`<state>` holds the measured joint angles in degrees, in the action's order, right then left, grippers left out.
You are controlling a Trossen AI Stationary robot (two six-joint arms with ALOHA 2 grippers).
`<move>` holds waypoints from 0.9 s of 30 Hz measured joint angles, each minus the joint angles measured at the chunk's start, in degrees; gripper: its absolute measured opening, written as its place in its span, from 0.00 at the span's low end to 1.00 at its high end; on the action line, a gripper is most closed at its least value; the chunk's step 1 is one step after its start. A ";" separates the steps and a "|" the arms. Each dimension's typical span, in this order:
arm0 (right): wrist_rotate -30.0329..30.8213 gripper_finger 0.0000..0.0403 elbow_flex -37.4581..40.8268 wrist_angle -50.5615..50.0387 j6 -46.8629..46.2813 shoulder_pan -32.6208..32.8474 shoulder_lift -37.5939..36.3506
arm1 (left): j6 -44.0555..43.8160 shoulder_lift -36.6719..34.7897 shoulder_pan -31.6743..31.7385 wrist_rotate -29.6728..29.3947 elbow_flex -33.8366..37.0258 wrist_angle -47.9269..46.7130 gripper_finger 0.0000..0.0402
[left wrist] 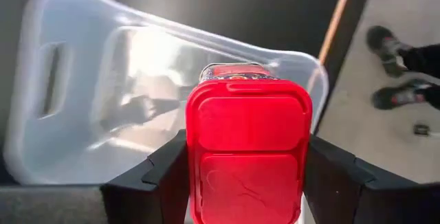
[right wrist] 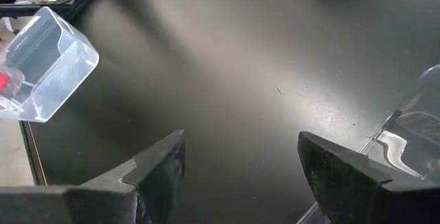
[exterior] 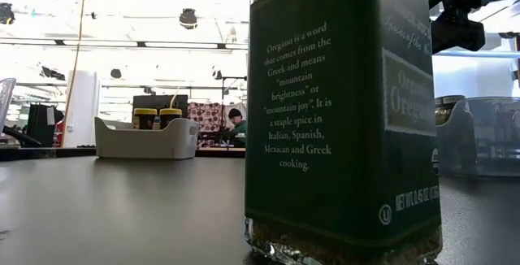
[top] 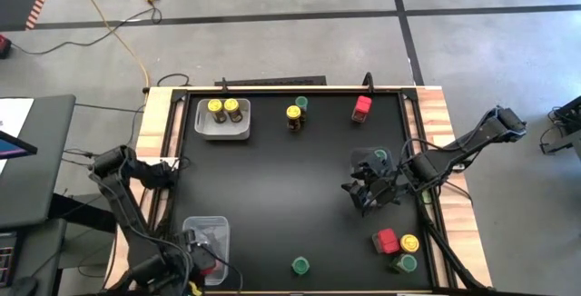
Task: Sort spices by type
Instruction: Put the left red seasoning can into the transparent bin
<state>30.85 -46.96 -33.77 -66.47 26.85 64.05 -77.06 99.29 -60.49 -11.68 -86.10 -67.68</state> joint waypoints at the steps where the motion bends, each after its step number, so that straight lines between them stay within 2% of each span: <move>1: 0.00 0.76 0.00 0.02 -0.07 0.02 0.00 | -0.05 0.00 0.00 0.71 1.11 0.54 0.53; 7: 0.00 0.76 0.00 -0.01 -2.15 0.11 0.00 | 4.40 0.00 -0.20 5.08 6.18 3.56 0.53; 13: -0.01 0.76 0.00 0.00 -2.61 0.15 0.00 | 10.37 -0.04 -0.13 5.46 8.52 10.84 0.53; 27: -0.02 0.76 0.00 0.01 -2.63 0.15 0.01 | 14.49 0.08 -0.13 5.25 8.80 9.74 0.55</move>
<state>30.83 -46.96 -33.76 -69.10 27.00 64.06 -62.57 99.37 -60.62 -6.43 -77.30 -57.94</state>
